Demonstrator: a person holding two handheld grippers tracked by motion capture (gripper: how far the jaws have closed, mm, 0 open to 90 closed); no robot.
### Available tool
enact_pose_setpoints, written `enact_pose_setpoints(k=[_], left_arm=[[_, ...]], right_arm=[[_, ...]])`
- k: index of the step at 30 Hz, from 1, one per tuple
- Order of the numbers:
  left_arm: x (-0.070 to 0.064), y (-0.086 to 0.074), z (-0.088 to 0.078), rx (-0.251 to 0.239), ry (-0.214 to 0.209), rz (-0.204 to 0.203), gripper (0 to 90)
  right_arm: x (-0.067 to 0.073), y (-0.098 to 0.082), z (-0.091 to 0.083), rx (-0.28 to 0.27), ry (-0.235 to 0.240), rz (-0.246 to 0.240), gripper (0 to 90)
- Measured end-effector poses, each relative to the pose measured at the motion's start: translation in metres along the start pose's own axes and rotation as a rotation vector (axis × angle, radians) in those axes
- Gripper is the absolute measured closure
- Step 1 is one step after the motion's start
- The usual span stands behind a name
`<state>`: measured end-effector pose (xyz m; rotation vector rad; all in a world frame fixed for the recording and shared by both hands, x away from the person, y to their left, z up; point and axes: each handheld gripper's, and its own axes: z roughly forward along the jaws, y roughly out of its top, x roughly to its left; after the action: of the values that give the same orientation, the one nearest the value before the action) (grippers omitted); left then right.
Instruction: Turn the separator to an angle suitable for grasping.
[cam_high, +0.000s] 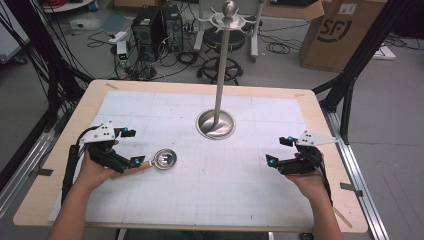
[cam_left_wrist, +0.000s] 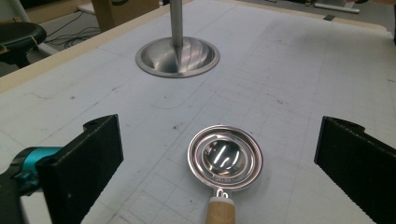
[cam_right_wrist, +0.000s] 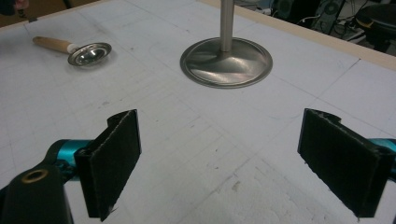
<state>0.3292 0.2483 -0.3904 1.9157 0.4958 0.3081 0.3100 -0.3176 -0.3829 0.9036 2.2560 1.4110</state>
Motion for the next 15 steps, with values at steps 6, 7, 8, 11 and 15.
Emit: enact_pose_setpoints(k=[6,7,8,11,15], left_arm=[[-0.0007,0.0,0.0005,0.008,-0.004,0.006,1.7],[-0.0005,-0.0007,0.0013,0.017,-0.004,0.004,1.7],[-0.0004,-0.0011,0.0018,0.022,-0.006,0.004,1.7],[-0.0018,-0.0026,0.0033,0.039,-0.012,0.0,1.7],[-0.0025,-0.0059,0.0062,0.088,-0.013,0.011,1.7]], right_arm=[[-0.0005,-0.0002,-0.0012,-0.003,0.001,0.004,13.5],[-0.0002,-0.0003,-0.0011,0.001,0.0,0.002,13.5],[-0.0003,-0.0003,-0.0007,0.001,0.001,0.0,13.5],[-0.0004,-0.0002,-0.0001,0.002,-0.001,-0.001,13.5],[-0.0014,0.0005,0.0002,-0.002,-0.003,-0.003,13.5]])
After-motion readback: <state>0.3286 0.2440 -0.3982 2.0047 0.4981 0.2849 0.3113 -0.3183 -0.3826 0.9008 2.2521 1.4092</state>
